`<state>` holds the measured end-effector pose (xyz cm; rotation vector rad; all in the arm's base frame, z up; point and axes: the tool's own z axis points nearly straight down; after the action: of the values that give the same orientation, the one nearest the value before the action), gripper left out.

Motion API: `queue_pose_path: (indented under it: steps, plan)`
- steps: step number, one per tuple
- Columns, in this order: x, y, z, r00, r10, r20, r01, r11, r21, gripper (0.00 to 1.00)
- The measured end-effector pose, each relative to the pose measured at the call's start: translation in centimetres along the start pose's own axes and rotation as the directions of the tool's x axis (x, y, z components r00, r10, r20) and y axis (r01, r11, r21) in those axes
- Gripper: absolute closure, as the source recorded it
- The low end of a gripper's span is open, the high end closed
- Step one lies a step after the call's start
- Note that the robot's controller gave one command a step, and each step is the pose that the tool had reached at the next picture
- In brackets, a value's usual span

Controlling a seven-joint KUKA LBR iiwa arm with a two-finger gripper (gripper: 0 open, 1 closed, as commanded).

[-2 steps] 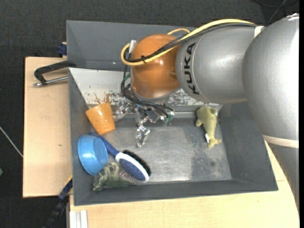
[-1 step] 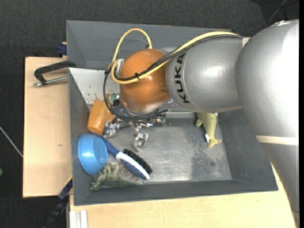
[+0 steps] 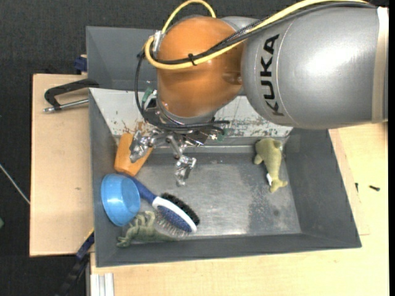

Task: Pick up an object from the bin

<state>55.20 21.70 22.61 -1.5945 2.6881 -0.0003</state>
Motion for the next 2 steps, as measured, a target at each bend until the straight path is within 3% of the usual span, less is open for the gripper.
queue_pose_path:
  steps: [1, 2]
  plan:
    - [2.7, 0.1, 11.4, 0.998, -0.059, -0.003, 0.059, 0.998, 0.0, 0.0]
    - [3.1, 3.5, 12.7, 0.914, -0.405, -0.01, 0.405, 0.914, 0.027, 0.0]
